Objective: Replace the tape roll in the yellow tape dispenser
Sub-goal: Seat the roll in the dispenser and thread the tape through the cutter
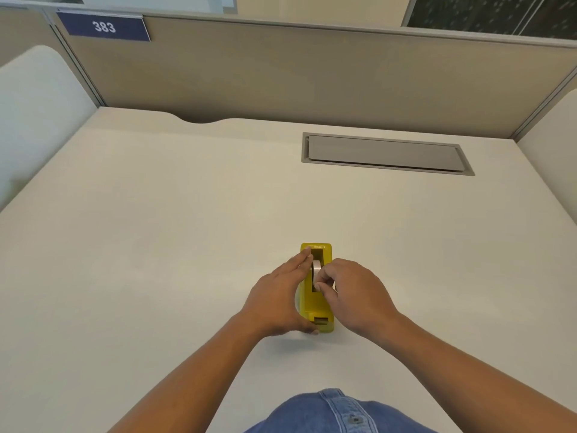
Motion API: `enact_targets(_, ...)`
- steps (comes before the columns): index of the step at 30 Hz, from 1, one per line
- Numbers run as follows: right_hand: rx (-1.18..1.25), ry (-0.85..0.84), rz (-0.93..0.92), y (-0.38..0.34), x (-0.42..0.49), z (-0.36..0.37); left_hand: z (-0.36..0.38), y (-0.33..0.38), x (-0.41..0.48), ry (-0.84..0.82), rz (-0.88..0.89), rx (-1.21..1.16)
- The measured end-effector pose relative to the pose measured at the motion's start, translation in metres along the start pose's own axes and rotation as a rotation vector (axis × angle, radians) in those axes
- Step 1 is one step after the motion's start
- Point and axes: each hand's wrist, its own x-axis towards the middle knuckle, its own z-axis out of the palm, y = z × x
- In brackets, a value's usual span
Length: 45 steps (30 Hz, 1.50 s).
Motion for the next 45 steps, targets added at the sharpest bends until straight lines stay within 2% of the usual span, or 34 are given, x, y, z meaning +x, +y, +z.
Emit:
enact_targets(9,0.013,-0.002,-0.007,-0.002,-0.013,0.005,-0.001,0.002,0.0,0.016,-0.027,-0.018)
enact_targets(25,-0.004,-0.032,0.002,-0.01,-0.032,0.008,-0.005,0.01,0.0,0.045,-0.073,0.132)
enact_targets(45,-0.006,0.006,-0.063,0.004,-0.057,0.021,-0.001,0.007,0.0,0.041,-0.085,0.119)
